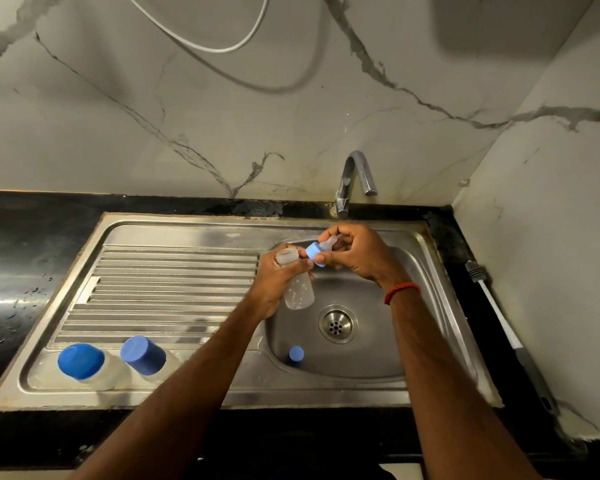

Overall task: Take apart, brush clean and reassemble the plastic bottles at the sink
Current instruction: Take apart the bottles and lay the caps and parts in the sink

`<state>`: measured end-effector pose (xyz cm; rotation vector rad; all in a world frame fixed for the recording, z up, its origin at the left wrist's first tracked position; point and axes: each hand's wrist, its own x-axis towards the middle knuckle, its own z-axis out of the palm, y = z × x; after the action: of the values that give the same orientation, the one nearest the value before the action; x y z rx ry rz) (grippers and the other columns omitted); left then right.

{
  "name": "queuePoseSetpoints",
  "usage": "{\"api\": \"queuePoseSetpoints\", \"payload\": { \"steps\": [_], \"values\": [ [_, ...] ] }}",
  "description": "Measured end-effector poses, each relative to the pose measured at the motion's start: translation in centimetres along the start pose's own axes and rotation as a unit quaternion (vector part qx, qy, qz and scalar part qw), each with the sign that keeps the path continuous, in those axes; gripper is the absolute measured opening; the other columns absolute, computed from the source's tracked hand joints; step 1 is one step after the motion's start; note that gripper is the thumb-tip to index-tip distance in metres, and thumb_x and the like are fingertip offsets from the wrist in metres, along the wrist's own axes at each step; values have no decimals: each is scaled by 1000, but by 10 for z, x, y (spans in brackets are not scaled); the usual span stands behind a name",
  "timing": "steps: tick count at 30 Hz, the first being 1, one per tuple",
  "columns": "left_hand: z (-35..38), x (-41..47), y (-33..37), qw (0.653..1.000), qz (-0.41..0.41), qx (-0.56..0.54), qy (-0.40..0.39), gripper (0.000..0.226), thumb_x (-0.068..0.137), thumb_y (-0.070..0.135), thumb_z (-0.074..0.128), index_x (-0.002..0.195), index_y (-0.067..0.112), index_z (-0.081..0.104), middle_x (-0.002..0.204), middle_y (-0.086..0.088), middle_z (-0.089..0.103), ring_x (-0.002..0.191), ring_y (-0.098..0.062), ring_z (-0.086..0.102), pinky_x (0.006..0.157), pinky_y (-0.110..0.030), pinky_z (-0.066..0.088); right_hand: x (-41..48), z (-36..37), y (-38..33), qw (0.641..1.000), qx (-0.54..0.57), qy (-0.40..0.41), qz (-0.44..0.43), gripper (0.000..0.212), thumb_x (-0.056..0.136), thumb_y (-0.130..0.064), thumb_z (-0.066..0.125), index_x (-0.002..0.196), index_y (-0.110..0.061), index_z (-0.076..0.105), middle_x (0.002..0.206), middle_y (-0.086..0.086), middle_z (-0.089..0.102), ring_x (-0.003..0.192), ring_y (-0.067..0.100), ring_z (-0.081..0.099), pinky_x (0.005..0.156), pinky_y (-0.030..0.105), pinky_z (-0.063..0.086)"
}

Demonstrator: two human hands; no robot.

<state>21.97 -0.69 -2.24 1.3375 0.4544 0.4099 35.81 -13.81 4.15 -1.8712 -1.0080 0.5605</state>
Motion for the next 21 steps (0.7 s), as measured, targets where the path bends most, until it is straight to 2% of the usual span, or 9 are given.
{"api": "queuePoseSetpoints", "payload": {
  "steps": [2,4,7,11,16,19,21],
  "values": [
    [5,-1,1,999,-9,-40,-10,45,80,28,78,117,6,67,105,-13,73,85,-25,69,72,-37,61,0,0,0,1000,4,16,-12,28,77,-15,84,100,-11,68,89,1,71,71,9,69,62,19,57],
    [8,0,0,999,-18,-47,-5,56,77,37,78,123,8,66,110,-12,73,91,-26,70,78,-41,61,-1,-2,-1,1000,-2,24,-20,22,80,-13,81,99,-11,69,87,-1,71,72,12,70,64,20,58],
    [8,0,-2,996,-35,-76,20,58,77,35,78,125,7,63,112,-16,72,93,-27,70,78,-41,60,-1,-3,-1,999,-19,25,-17,20,86,-11,75,105,-7,70,90,4,71,73,11,70,69,22,59],
    [8,-1,2,991,-49,-125,22,56,78,29,78,127,7,62,115,-17,70,93,-24,70,76,-38,61,-2,-5,-6,999,-24,27,-8,23,88,-13,72,109,-4,71,83,1,71,66,5,68,69,22,58],
    [17,-5,6,980,-87,-180,11,33,85,26,71,115,13,66,94,-6,76,81,-21,71,79,-44,60,-2,1,-15,996,-25,79,-22,19,86,-10,75,104,-4,70,80,-3,69,61,-2,65,59,14,53],
    [19,-4,8,971,-92,-221,22,47,87,30,71,125,6,63,101,-15,72,83,-24,69,86,-51,58,1,4,-23,995,-47,81,-17,17,86,-11,75,101,-4,71,79,1,69,58,-3,64,57,11,52],
    [19,-4,9,967,-85,-240,21,51,89,32,69,130,3,61,111,-21,70,93,-31,70,89,-49,57,3,1,-28,996,-65,54,-16,14,86,-12,76,98,-4,72,76,-1,68,55,-3,63,57,11,52]
  ]
}}
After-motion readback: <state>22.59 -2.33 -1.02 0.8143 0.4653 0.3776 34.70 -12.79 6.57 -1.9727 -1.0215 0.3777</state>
